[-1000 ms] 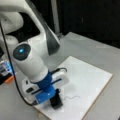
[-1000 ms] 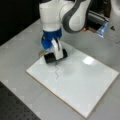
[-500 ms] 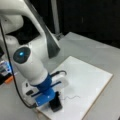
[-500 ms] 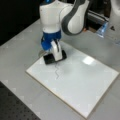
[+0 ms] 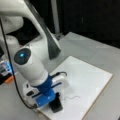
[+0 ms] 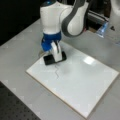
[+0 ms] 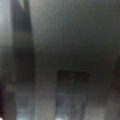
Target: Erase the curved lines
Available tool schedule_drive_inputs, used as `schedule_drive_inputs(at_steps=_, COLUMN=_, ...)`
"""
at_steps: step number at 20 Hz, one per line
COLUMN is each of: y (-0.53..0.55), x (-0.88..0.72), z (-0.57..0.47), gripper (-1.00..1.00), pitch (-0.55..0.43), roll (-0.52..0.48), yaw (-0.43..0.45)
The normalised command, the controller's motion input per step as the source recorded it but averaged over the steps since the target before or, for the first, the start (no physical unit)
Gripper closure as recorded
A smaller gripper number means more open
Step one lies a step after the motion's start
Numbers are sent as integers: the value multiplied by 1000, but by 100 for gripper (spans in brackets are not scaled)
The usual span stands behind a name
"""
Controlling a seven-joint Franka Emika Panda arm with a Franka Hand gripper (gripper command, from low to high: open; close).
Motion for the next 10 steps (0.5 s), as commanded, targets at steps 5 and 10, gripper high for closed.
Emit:
schedule_drive_inputs(at_steps=5, y=210, x=-165, z=-350, gripper=100, pitch=-146, roll=40, yaw=-83)
schedule_drive_inputs(at_steps=10, y=287, x=-82, z=-373, gripper=100, pitch=-153, roll=38, yaw=-102)
